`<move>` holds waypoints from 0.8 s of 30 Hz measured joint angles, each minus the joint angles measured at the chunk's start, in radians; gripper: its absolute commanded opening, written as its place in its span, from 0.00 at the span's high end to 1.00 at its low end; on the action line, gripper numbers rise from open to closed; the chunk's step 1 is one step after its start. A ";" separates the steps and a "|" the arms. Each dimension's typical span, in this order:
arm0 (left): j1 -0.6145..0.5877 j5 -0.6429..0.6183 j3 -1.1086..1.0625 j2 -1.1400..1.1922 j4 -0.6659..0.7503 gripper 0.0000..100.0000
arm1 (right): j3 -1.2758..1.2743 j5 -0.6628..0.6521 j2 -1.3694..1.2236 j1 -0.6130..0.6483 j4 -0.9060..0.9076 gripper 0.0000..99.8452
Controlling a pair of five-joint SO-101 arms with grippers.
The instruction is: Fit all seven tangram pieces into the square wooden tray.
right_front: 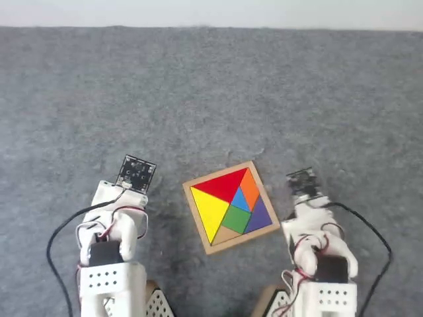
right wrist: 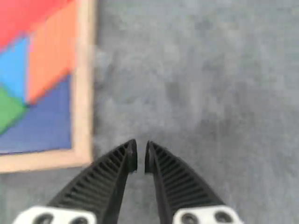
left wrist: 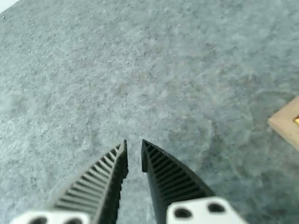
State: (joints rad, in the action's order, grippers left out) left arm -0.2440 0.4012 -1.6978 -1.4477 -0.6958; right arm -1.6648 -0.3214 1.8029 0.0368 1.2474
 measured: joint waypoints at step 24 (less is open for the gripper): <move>-0.051 -0.221 0.000 0.000 -0.106 0.99 | -0.002 0.035 -0.003 -0.250 0.057 0.95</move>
State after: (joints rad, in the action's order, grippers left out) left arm -0.2946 0.1803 -1.6978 -1.4477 -0.8017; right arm -1.6663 -0.2862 1.7998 -0.2133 1.3042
